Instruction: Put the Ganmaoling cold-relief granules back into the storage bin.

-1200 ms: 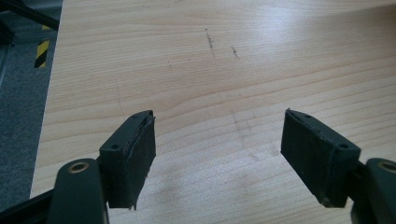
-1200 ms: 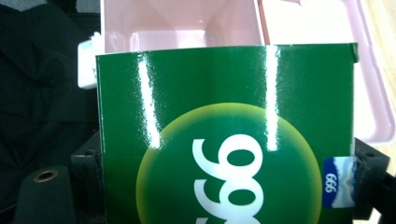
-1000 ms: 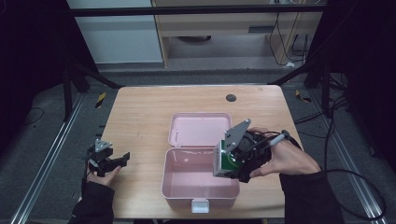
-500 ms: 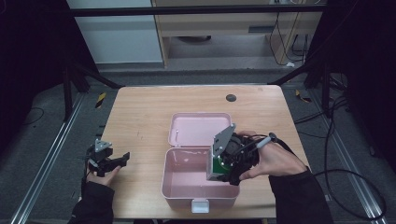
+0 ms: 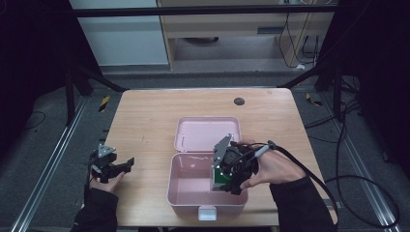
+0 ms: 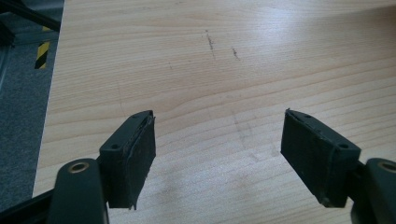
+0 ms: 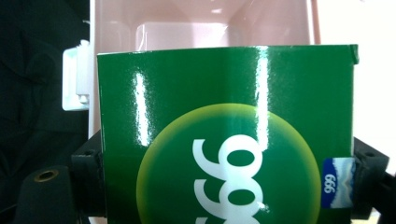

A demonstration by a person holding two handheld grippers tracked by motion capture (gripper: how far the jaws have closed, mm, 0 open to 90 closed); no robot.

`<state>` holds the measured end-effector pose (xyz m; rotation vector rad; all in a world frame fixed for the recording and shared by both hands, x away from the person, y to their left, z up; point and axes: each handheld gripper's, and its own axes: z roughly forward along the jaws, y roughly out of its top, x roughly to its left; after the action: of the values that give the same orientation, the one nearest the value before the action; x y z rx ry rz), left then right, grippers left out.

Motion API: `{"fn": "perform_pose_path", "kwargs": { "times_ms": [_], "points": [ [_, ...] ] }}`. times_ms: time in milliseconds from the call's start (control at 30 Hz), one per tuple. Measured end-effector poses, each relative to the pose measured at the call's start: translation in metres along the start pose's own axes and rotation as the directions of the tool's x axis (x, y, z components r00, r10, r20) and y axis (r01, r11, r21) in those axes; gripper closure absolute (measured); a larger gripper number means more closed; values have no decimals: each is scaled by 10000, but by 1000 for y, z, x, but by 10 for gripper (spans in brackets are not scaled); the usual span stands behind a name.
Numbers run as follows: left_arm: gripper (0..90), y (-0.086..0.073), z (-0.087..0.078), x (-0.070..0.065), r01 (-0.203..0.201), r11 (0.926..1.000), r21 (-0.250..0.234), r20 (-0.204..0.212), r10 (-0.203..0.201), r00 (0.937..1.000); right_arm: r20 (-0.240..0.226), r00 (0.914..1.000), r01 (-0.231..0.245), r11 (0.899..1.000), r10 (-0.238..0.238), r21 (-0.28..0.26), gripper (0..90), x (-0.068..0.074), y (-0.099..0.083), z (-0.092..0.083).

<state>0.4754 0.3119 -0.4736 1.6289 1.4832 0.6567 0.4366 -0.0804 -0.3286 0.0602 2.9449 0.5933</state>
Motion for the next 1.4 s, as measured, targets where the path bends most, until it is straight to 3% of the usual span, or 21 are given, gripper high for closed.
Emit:
{"fn": "perform_pose_path", "kwargs": {
  "times_ms": [333, 400, 767, 1200, 1400],
  "points": [
    [256, 0, 0, 0, -1, 10000, -9, 7, 1, 10000, -83, 9999, 92, 9995, -90, 315, 156, 0, 1, 11],
    [256, 0, 0, 0, -6, 10000, -13, 11, 6, 10000, -223, 9996, -147, 9998, 151, 148, 157, -1, -4, 15],
    [256, 0, 0, 0, 1, 10000, -3, 5, -1, 10000, -352, 9994, -24, 9987, 42, 502, 156, 0, -13, 33],
    [256, 0, 0, 0, 29, 10000, -46, 19, -29, 10000, -570, 9983, 165, 9988, -139, 454, 156, 0, -12, 46],
    [256, 0, 0, 1, 16, 10000, -30, 14, -16, 10000, -675, 9976, -111, 9996, 129, 263, 157, -2, -17, 51]
  ]
}}
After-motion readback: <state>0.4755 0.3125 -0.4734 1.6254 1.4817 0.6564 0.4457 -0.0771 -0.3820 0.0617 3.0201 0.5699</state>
